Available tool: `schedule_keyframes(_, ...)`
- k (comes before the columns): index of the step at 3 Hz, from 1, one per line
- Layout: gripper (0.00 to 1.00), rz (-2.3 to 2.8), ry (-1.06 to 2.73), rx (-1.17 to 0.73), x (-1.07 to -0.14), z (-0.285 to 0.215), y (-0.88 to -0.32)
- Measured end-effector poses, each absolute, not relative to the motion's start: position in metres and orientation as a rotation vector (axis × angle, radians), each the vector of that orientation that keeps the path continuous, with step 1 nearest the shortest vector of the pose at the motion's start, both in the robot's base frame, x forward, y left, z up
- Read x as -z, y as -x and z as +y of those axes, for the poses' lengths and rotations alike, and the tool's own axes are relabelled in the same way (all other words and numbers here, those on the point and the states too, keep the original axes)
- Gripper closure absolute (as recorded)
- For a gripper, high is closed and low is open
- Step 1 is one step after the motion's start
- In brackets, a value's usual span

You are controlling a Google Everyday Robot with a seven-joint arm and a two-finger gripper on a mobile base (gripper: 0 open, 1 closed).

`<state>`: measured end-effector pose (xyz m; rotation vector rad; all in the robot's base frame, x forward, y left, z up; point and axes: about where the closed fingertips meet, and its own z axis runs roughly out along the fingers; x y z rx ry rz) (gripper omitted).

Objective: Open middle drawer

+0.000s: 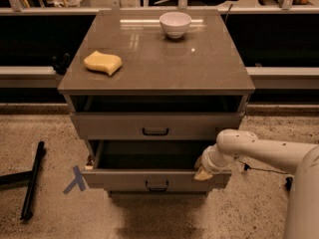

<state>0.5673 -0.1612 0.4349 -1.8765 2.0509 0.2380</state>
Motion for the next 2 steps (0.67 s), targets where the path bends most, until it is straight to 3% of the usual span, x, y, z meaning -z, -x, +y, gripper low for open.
schedule_keyframes(2,0.08,2.051,1.878,-0.242,-0.4337,-0.1604,-0.5664)
